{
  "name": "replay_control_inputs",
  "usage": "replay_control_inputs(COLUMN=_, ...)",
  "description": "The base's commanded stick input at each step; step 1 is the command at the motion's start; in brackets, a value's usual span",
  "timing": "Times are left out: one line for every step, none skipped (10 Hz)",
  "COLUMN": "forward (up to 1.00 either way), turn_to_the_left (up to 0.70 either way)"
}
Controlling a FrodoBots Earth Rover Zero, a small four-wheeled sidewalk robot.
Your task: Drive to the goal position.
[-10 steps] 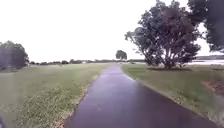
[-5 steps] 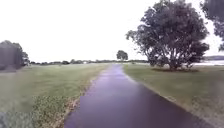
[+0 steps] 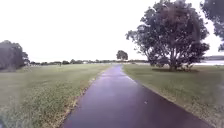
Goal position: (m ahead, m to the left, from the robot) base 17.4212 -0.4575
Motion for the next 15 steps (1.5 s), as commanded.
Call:
replay_control_inputs(forward=0.33, turn_to_the_left=0.0)
replay_control_inputs(forward=0.51, turn_to_the_left=0.0)
replay_control_inputs(forward=0.6, turn_to_the_left=0.0)
replay_control_inputs(forward=0.7, turn_to_the_left=0.0)
replay_control_inputs(forward=0.7, turn_to_the_left=0.0)
replay_control_inputs(forward=0.7, turn_to_the_left=0.0)
replay_control_inputs(forward=0.7, turn_to_the_left=0.0)
replay_control_inputs(forward=0.7, turn_to_the_left=0.0)
replay_control_inputs(forward=0.7, turn_to_the_left=0.0)
replay_control_inputs(forward=0.7, turn_to_the_left=0.0)
replay_control_inputs(forward=0.7, turn_to_the_left=0.0)
replay_control_inputs(forward=0.7, turn_to_the_left=0.0)
replay_control_inputs(forward=0.7, turn_to_the_left=-0.09)
replay_control_inputs(forward=0.7, turn_to_the_left=-0.1)
replay_control_inputs(forward=0.7, turn_to_the_left=0.0)
